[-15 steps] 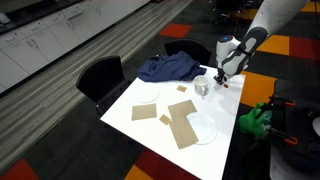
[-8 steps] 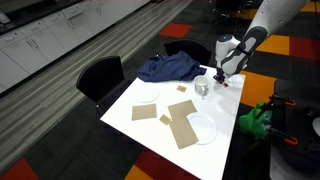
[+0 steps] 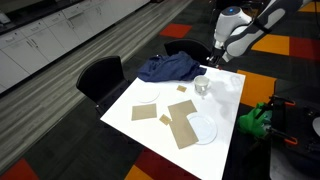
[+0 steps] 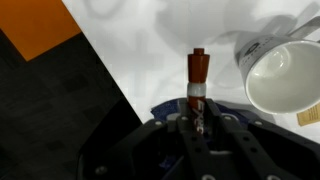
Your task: Put the marker in the mug
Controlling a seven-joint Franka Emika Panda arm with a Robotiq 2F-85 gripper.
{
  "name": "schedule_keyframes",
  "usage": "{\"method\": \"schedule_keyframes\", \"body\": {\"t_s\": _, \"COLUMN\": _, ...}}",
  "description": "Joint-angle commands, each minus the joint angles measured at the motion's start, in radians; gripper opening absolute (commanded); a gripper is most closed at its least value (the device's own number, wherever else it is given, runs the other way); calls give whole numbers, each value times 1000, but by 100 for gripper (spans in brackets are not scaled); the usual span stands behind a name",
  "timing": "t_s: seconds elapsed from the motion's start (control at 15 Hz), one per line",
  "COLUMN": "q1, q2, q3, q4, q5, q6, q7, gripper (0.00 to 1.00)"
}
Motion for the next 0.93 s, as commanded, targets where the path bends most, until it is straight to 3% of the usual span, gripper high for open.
{"method": "schedule_keyframes", "body": {"t_s": 0.0, "q1": 58, "q2": -221, "q3": -23, "q4": -65, "q5": -129, "q6": -123, "q7": 51, "gripper": 5}}
{"method": "schedule_keyframes", "body": {"t_s": 0.2, "q1": 38, "q2": -345, "q3": 55, "q4": -44, "q5": -215, "q6": -255, "q7": 78, "gripper": 5}}
{"method": "schedule_keyframes", "body": {"t_s": 0.4, "q1": 8, "q2": -417, "q3": 156, "q4": -15, "q5": -214, "q6": -366, "q7": 59, "gripper": 5}}
{"method": "schedule_keyframes", "body": {"t_s": 0.87, "q1": -16, "q2": -422, "q3": 293, "q4": 39, "q5": -151, "q6": -461, "q7": 40, "gripper": 5}}
